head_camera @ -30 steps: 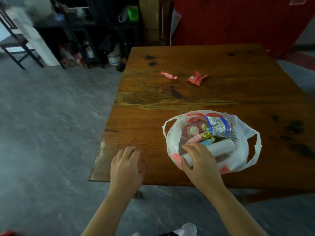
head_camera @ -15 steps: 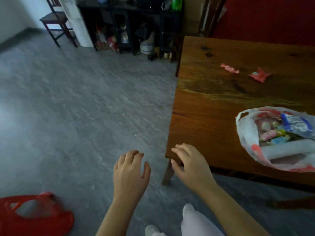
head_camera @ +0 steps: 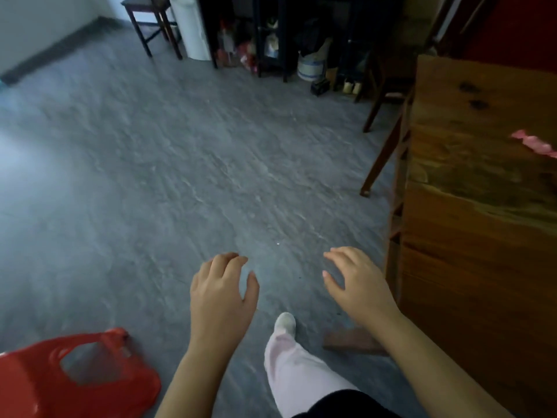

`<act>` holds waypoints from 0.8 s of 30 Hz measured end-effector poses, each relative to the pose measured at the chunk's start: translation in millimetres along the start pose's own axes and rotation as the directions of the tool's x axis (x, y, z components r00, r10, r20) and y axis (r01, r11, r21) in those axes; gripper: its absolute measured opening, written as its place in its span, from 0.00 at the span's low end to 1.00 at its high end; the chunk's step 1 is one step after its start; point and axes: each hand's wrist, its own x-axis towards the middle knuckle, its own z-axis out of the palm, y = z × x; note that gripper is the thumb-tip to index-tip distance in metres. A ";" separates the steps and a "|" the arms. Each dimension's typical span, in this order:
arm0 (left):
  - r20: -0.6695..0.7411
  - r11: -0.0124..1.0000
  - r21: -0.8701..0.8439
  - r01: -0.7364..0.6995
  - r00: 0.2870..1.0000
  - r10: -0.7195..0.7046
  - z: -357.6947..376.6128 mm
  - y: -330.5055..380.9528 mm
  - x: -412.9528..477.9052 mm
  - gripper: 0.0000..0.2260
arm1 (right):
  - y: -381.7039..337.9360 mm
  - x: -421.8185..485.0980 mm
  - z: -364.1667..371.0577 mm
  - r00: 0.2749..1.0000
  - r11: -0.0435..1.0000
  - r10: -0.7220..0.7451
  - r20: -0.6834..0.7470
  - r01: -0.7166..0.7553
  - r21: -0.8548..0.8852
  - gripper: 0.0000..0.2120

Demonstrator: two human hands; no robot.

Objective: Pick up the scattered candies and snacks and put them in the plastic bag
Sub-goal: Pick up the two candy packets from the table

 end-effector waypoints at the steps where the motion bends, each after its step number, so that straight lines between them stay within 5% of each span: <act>1: -0.002 0.999 0.033 -0.026 1.000 0.026 -2.1 -3.5 25.4 0.17 | 0.9 18.4 -0.9 1.000 1.000 0.023 -0.007 -0.023 0.021 0.17; 14: 0.110 0.953 0.040 -0.301 0.949 0.295 35.1 29.8 254.5 0.17 | 36.0 188.6 -52.6 0.947 0.960 0.276 -0.166 -0.264 0.091 0.17; 24: 0.238 0.828 -0.116 -0.549 0.794 0.560 110.8 79.1 453.2 0.17 | 97.1 301.1 -83.1 0.778 0.834 0.537 -0.327 -0.548 0.063 0.15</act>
